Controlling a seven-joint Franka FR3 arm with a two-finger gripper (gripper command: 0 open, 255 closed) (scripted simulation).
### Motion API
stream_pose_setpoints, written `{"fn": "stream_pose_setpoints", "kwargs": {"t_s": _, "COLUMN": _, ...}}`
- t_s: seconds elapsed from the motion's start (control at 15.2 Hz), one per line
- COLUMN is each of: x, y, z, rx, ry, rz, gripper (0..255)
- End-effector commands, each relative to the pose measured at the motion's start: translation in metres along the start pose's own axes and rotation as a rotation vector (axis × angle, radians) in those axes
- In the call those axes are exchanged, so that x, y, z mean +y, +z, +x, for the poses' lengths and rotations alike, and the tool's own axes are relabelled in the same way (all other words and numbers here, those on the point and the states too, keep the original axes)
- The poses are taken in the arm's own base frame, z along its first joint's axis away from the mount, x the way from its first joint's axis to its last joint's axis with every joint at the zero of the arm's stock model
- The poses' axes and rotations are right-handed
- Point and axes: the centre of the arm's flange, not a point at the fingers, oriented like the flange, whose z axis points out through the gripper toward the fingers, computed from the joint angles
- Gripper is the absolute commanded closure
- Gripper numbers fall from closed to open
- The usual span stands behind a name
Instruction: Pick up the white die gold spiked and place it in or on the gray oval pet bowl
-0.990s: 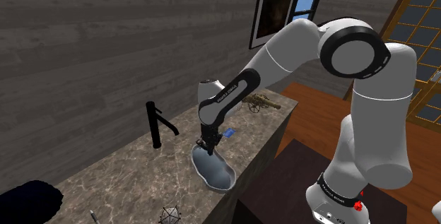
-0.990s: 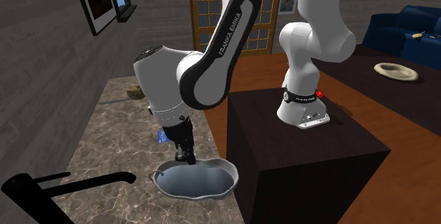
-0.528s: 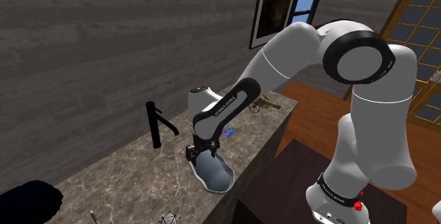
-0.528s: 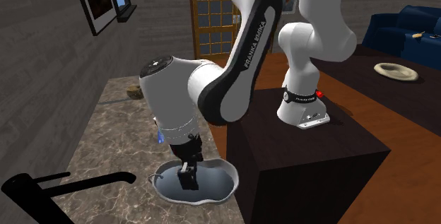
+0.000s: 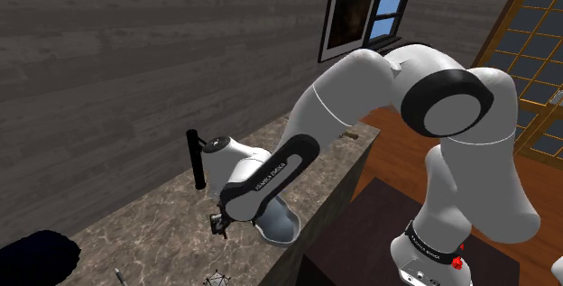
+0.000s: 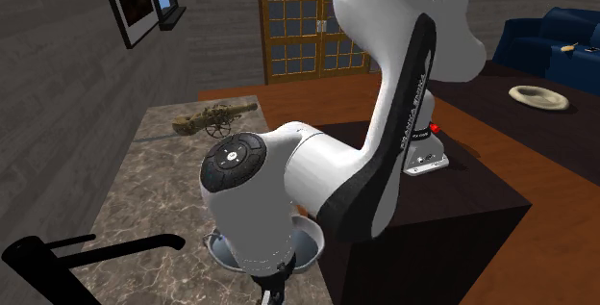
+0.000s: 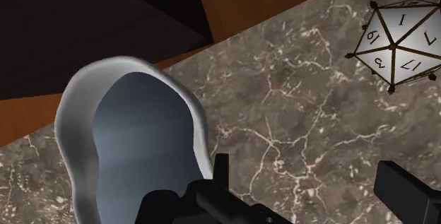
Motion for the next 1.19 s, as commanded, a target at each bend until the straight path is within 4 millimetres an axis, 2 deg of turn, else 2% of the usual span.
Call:
{"fn": "stream_pose_setpoints", "kwargs": {"t_s": 0.0, "x": -0.027, "y": 0.004, "z": -0.017, "rx": 0.02, "ry": 0.037, "rz": -0.024, "gripper": 0}}
{"fn": "stream_pose_setpoints", "kwargs": {"t_s": 0.4, "x": -0.109, "y": 0.024, "z": -0.053, "rx": 0.073, "ry": 0.133, "rz": -0.096, "gripper": 0}}
{"fn": "stream_pose_setpoints", "kwargs": {"t_s": 0.46, "x": -0.118, "y": 0.027, "z": -0.056, "rx": 0.079, "ry": 0.143, "rz": -0.103, "gripper": 0}}
{"fn": "stream_pose_setpoints", "kwargs": {"t_s": 0.92, "x": -0.114, "y": 0.063, "z": -0.054, "rx": 0.079, "ry": 0.143, "rz": -0.103, "gripper": 0}}
{"fn": "stream_pose_setpoints", "kwargs": {"t_s": 1.12, "x": -0.114, "y": 0.066, "z": -0.053, "rx": 0.079, "ry": 0.143, "rz": -0.103, "gripper": 0}}
